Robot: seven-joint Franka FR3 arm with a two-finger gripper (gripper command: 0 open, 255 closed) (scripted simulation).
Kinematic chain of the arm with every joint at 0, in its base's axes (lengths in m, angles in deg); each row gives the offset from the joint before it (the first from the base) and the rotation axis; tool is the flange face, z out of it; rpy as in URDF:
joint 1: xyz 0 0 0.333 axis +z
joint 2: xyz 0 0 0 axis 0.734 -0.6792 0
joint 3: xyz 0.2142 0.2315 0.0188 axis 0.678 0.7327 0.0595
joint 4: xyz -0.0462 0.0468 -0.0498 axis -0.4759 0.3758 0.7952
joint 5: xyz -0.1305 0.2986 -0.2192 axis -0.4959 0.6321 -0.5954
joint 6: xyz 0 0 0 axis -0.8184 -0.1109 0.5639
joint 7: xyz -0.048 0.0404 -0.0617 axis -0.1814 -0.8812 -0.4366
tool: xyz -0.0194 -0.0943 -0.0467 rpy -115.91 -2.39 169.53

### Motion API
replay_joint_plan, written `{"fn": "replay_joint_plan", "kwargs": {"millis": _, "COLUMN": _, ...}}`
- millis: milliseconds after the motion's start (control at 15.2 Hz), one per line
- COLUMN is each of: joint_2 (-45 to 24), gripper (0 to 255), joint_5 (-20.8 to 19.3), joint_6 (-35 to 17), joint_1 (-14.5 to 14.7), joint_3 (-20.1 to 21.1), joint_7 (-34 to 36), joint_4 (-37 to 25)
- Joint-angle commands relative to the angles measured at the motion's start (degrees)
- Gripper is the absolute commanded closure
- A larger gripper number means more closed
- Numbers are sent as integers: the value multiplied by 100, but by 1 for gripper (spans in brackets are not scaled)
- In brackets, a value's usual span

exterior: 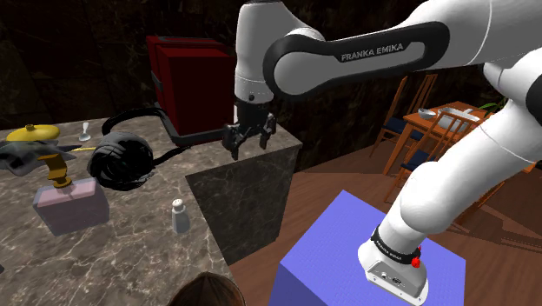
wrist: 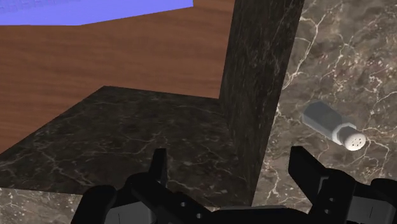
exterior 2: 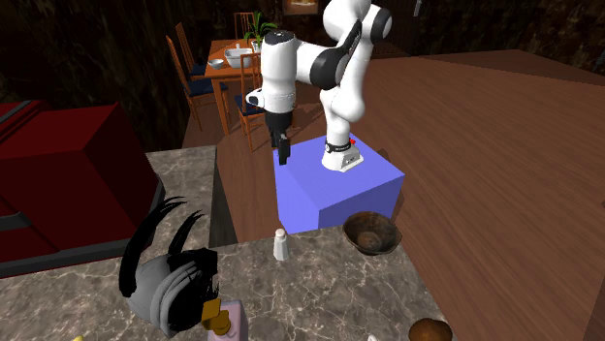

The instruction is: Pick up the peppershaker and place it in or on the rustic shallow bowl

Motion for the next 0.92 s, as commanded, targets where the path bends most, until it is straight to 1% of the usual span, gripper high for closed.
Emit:
{"fn": "replay_joint_plan", "kwargs": {"millis": 0, "joint_2": -421, "gripper": 0, "joint_5": -208, "joint_6": -88, "joint_1": -7, "joint_3": 235, "joint_7": 381, "joint_4": -256}}
{"fn": "replay_joint_plan", "kwargs": {"millis": 198, "joint_2": -1154, "gripper": 0, "joint_5": -651, "joint_6": -191, "joint_1": 32, "joint_3": 551, "joint_7": 995, "joint_4": -696}}
{"fn": "replay_joint_plan", "kwargs": {"millis": 396, "joint_2": -1954, "gripper": 0, "joint_5": -1195, "joint_6": -200, "joint_1": 184, "joint_3": 757, "joint_7": 1628, "joint_4": -1219}}
{"fn": "replay_joint_plan", "kwargs": {"millis": 594, "joint_2": -2781, "gripper": 0, "joint_5": -1760, "joint_6": -107, "joint_1": 478, "joint_3": 815, "joint_7": 2210, "joint_4": -1833}}
{"fn": "replay_joint_plan", "kwargs": {"millis": 858, "joint_2": -3865, "gripper": 0, "joint_5": -2404, "joint_6": 142, "joint_1": 1041, "joint_3": 701, "joint_7": 2805, "joint_4": -2804}}
